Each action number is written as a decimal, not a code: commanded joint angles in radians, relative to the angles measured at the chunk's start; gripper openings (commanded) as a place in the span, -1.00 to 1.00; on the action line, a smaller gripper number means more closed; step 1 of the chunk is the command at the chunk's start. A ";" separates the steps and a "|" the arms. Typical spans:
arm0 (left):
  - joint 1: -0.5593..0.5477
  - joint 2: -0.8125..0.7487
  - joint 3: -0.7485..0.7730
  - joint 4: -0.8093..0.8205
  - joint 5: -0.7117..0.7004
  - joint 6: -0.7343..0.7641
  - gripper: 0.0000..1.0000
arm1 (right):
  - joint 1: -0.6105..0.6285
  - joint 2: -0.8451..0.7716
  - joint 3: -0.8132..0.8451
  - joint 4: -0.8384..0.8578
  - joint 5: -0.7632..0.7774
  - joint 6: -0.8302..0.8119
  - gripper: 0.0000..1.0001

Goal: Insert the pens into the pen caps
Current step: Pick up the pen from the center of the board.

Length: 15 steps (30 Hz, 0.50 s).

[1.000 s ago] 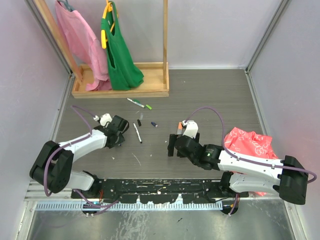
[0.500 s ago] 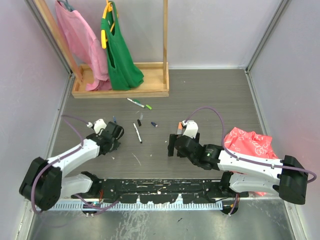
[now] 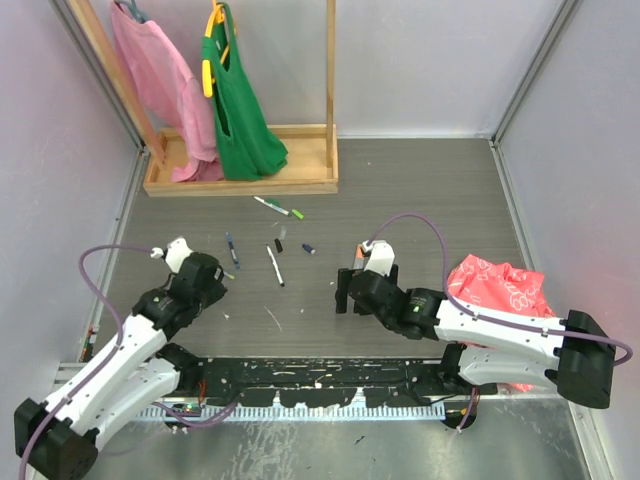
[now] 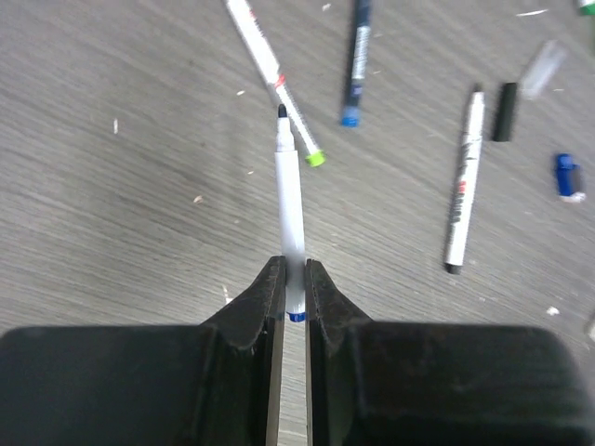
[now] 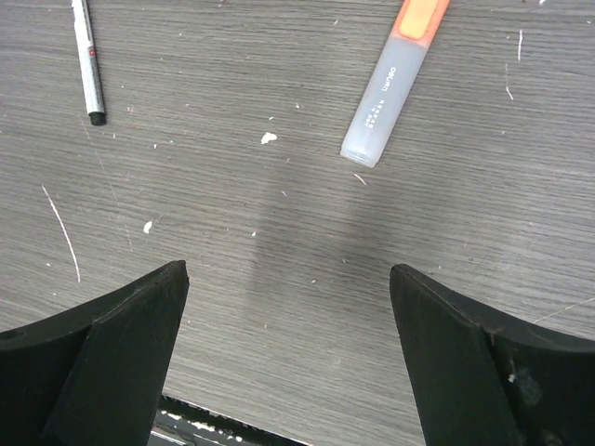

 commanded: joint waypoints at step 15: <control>-0.010 -0.153 0.109 0.202 0.531 0.393 -1.00 | -0.002 0.003 0.097 0.295 -0.232 0.052 0.59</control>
